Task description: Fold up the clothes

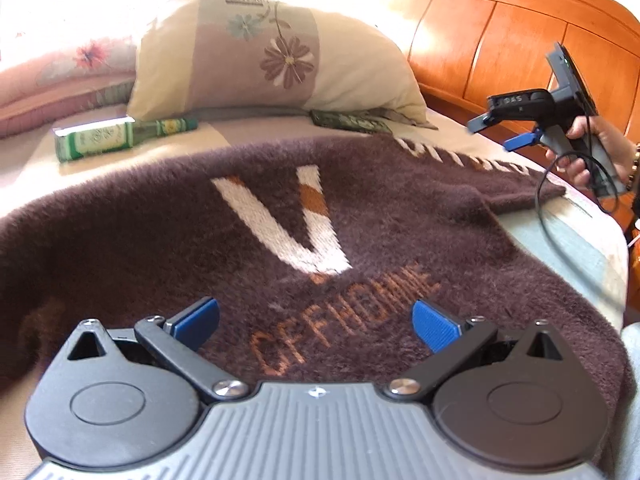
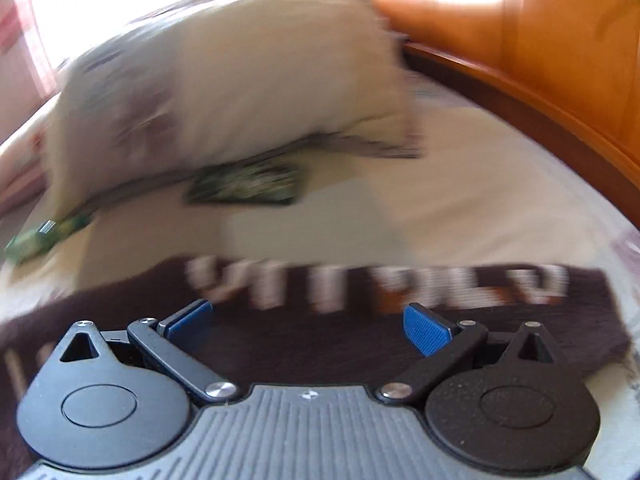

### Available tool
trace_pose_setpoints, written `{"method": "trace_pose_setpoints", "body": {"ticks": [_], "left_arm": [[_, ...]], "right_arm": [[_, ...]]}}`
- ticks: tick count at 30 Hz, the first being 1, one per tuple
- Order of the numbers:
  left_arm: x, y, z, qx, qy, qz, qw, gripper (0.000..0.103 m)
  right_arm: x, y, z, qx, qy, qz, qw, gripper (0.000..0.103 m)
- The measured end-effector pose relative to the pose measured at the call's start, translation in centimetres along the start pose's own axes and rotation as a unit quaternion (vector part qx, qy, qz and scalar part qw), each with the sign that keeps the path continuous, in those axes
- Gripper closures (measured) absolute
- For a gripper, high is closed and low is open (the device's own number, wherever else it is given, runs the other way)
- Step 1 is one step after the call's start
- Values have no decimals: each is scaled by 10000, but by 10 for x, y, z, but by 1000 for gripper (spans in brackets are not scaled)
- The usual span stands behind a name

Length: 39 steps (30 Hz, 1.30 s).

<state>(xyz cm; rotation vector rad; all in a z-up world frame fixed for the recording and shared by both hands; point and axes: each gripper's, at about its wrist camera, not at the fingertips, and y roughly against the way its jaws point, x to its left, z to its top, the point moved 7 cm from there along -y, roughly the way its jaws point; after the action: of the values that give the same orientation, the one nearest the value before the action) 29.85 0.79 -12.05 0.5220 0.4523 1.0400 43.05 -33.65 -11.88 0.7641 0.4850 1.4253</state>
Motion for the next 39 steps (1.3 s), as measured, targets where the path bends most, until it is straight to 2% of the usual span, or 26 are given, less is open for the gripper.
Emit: {"method": "trace_pose_setpoints", "body": {"ticks": [5, 7, 11, 16, 19, 22, 23, 28, 31, 35, 37, 39], "left_arm": [[11, 12, 6, -179, 49, 143, 9997, 1], [20, 18, 9, -295, 96, 333, 9990, 1], [37, 25, 11, -325, 266, 528, 9977, 1], [45, 25, 7, -227, 420, 335, 9983, 1], [43, 11, -1, 120, 460, 186, 9987, 1], [46, -7, -13, 633, 836, -25, 9945, 1], [50, -11, -15, 676, 958, -25, 9931, 1], [56, 8, -3, 525, 1016, 14, 9934, 1], [69, 25, 2, 283, 958, 280, 9946, 1], [100, 42, 8, 78, 1186, 689, 9905, 1], [115, 47, 8, 3, 1394, 770, 9872, 1], [128, 51, 8, -92, 1596, 741, 9844, 1]], "right_arm": [[122, 6, -43, -77, 1132, 636, 9915, 0], [151, 1, -59, 14, 1366, 805, 9873, 0], [165, -21, -105, 606, 1535, 679, 9840, 0], [148, -9, -143, -11, 1582, 709, 9849, 0], [152, -6, -133, 75, 1608, 660, 9847, 0], [158, -4, -120, 215, 1656, 600, 9841, 0], [160, -3, -115, 261, 1672, 579, 9839, 0], [171, 0, -93, 493, 1750, 477, 9822, 0], [180, -1, -73, 607, 1803, 416, 9808, 0], [211, -30, -21, 671, 1899, 303, 9790, 0], [229, -51, 2, 710, 1902, 249, 9789, 0], [248, -80, 17, 961, 1981, 199, 9753, 0]]}}
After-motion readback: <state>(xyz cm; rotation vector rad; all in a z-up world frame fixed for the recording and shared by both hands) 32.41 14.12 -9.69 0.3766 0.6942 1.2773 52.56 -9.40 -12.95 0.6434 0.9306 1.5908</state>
